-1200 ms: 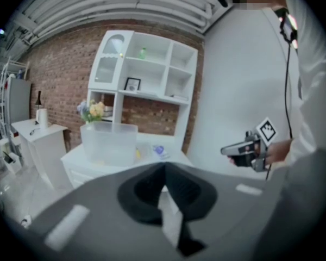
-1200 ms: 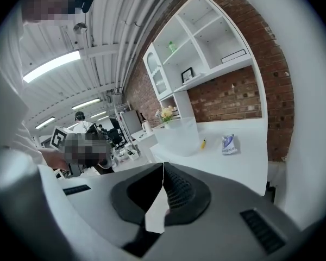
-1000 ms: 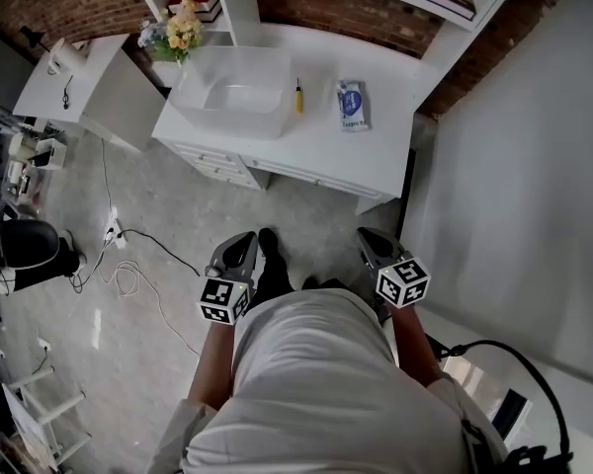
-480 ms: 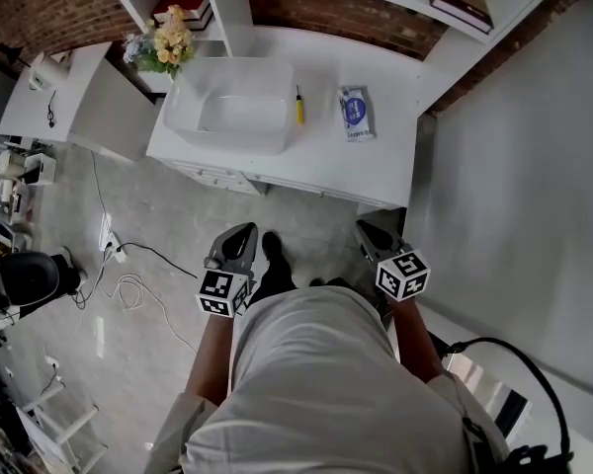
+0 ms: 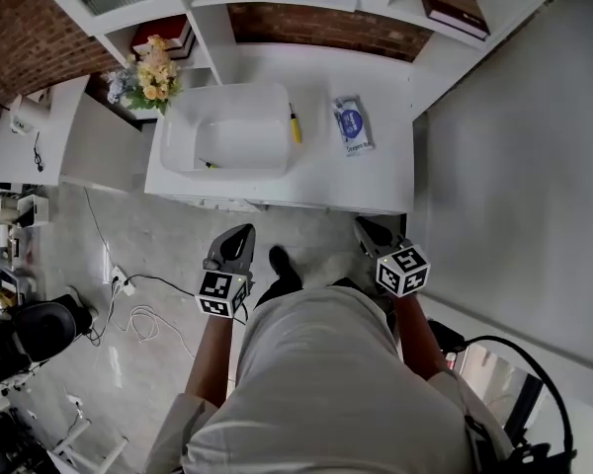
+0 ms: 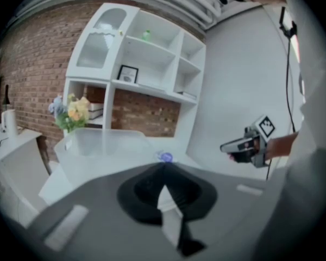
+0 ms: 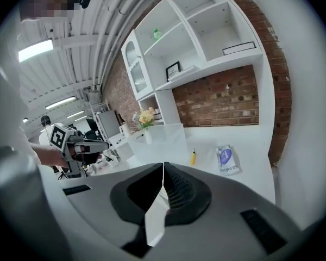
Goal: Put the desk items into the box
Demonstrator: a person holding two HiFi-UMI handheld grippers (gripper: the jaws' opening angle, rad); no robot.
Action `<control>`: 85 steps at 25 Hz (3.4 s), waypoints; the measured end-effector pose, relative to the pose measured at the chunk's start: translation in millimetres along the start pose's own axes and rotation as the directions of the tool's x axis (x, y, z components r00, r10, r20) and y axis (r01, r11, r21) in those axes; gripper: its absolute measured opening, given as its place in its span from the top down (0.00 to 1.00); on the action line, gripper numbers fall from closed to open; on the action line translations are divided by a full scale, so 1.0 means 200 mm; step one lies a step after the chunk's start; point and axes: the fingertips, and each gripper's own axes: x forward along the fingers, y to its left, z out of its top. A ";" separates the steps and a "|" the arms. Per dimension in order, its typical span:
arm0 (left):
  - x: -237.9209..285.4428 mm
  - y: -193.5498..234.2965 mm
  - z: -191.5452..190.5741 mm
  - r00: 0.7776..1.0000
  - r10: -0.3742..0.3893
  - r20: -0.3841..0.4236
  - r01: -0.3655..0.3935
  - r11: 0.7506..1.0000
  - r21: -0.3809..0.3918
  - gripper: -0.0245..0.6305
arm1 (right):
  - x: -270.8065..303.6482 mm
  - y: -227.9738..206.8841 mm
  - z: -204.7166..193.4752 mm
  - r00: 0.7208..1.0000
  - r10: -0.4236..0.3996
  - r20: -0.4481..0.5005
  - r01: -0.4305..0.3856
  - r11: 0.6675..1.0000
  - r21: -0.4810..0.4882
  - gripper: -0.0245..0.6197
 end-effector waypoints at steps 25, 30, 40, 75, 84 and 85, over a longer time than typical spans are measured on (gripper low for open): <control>0.16 0.41 -0.01 0.998 -0.042 -0.038 0.041 0.999 -0.016 0.96 | 0.43 0.00 0.15 0.999 -0.021 -0.047 0.022 1.000 0.002 0.96; 0.20 0.40 0.01 1.000 0.008 -0.028 -0.009 0.999 -0.046 0.96 | 0.52 -0.08 0.15 0.997 0.028 -0.075 -0.027 1.000 0.010 0.96; 0.34 0.39 0.02 0.986 0.165 -0.029 -0.168 0.979 -0.115 0.96 | 0.70 -0.36 0.16 0.984 0.076 -0.158 -0.077 0.997 -0.002 0.96; 0.46 0.29 -0.06 0.890 0.439 -0.125 -0.456 0.851 -0.259 0.96 | 1.64 -0.79 -0.15 0.880 0.182 -0.440 -0.217 0.976 -0.030 0.83; 0.37 0.30 -0.14 0.853 0.492 -0.174 -0.522 0.795 -0.311 0.96 | 1.84 -0.82 -0.30 0.864 0.148 -0.482 -0.172 0.985 -0.005 0.79; 0.36 0.30 -0.15 0.849 0.498 -0.177 -0.528 0.788 -0.316 0.96 | 1.85 -0.82 -0.31 0.863 0.148 -0.483 -0.169 0.986 -0.001 0.78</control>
